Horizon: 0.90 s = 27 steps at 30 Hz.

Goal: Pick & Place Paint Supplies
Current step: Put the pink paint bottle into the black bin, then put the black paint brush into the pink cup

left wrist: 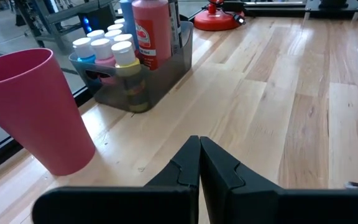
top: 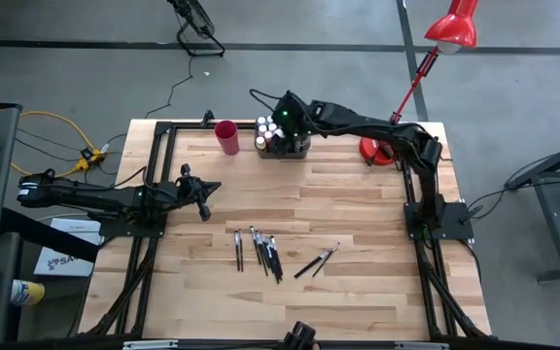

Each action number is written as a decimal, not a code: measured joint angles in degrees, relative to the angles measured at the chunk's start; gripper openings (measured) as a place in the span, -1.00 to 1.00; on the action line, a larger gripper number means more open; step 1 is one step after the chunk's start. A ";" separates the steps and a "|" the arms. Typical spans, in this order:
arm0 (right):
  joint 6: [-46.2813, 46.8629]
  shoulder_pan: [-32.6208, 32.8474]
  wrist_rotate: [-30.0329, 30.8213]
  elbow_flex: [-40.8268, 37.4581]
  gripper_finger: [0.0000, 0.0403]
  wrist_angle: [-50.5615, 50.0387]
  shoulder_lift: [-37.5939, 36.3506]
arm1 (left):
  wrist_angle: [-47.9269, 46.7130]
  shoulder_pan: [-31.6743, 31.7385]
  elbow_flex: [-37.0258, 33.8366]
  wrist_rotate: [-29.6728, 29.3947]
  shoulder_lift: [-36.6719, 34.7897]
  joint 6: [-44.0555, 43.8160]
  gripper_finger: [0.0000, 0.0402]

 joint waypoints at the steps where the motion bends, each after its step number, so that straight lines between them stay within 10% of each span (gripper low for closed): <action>1: 0.39 -0.03 -0.69 0.00 0.32 -0.22 -0.56 | -0.03 0.00 0.00 0.00 0.02 0.00 -0.98; 15: 0.46 0.12 -1.10 0.02 0.44 -6.31 -11.05 | -0.38 -0.02 -0.02 0.00 0.00 0.00 -0.98; 27: 10.81 3.87 -4.03 0.12 0.29 -45.61 -20.77 | -1.50 0.00 -0.02 0.29 0.01 -0.13 -0.98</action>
